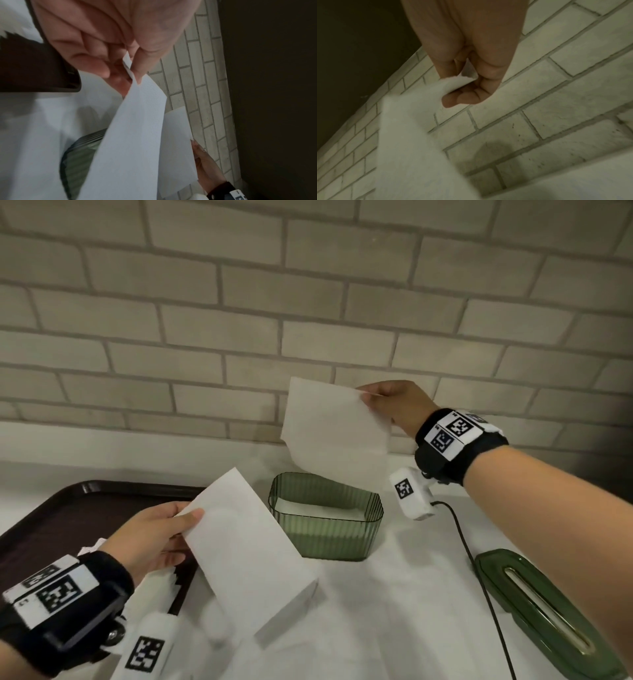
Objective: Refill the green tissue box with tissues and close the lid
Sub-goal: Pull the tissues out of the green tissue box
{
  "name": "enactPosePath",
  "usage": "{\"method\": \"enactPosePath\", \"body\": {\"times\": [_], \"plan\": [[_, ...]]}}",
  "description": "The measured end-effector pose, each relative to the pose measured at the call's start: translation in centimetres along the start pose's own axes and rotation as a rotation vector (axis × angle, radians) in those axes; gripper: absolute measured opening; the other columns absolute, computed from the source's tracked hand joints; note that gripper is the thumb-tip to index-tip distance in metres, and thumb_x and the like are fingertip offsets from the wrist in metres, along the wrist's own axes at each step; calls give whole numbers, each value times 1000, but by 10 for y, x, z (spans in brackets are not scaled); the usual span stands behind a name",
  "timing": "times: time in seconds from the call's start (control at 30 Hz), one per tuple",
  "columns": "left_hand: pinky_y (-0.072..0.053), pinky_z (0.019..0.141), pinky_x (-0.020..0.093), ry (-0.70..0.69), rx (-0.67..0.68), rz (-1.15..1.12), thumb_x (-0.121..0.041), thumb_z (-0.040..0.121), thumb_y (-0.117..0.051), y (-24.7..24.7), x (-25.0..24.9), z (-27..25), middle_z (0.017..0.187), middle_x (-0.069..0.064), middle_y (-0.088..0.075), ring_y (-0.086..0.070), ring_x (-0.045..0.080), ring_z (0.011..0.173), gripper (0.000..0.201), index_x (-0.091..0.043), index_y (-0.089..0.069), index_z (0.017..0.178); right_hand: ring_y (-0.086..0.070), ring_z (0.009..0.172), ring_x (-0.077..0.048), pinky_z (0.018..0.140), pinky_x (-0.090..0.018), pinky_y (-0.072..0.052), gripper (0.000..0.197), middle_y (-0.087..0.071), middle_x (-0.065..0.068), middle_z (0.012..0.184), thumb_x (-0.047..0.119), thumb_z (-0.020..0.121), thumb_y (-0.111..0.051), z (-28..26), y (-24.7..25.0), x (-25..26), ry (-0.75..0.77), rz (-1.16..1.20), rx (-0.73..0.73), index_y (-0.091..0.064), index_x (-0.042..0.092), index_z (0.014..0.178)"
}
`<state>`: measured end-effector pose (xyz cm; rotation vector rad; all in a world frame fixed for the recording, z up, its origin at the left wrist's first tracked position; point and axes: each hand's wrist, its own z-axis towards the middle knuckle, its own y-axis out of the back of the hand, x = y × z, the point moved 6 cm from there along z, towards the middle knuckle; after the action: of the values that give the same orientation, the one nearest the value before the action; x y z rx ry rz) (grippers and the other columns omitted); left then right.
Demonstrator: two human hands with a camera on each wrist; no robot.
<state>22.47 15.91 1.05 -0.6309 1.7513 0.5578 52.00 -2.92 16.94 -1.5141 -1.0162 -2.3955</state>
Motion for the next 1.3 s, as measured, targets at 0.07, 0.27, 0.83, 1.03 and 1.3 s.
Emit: {"method": "enactPosePath", "body": {"times": [0.07,0.27,0.83,1.03,1.3], "plan": [[-40,51,22,3,-2,-8,-21,94,-52,0,2,0,68,-2,-64,-52,5,44,18,-12,-64,104,-61,79,-9,75,-19,-49,23,-68,0,95,19,92,-59,-4,-7,-7,-10,-29,57,-69,13,112],[-41,46,20,40,19,-66,-21,95,-51,-2,3,2,74,-1,-65,-54,6,47,17,-14,-62,106,-62,90,-13,88,-27,-50,20,-67,2,100,19,90,-62,-21,-39,-59,-125,-75,217,-69,17,108],[-34,32,8,196,-116,-517,-11,97,-48,-46,-8,57,74,5,-51,-52,8,51,11,-10,-48,86,-56,109,-20,80,-17,-35,27,-61,-5,121,8,90,-50,-41,-96,-96,-7,-546,355,-63,13,114],[-42,34,11,184,-126,-586,-5,97,-46,-75,-20,56,79,14,-58,-62,10,40,14,-7,-42,110,-55,101,-25,72,-18,-37,21,-64,-3,101,13,93,-44,-42,-95,-94,-43,-703,466,-65,11,94],[-44,36,13,177,-76,-518,-2,96,-47,-102,-29,44,80,10,-53,-63,16,64,20,-6,-40,114,-67,81,-26,77,-37,-56,35,-66,-14,98,31,94,-54,-46,-76,-88,-401,272,291,-52,5,117]]}}
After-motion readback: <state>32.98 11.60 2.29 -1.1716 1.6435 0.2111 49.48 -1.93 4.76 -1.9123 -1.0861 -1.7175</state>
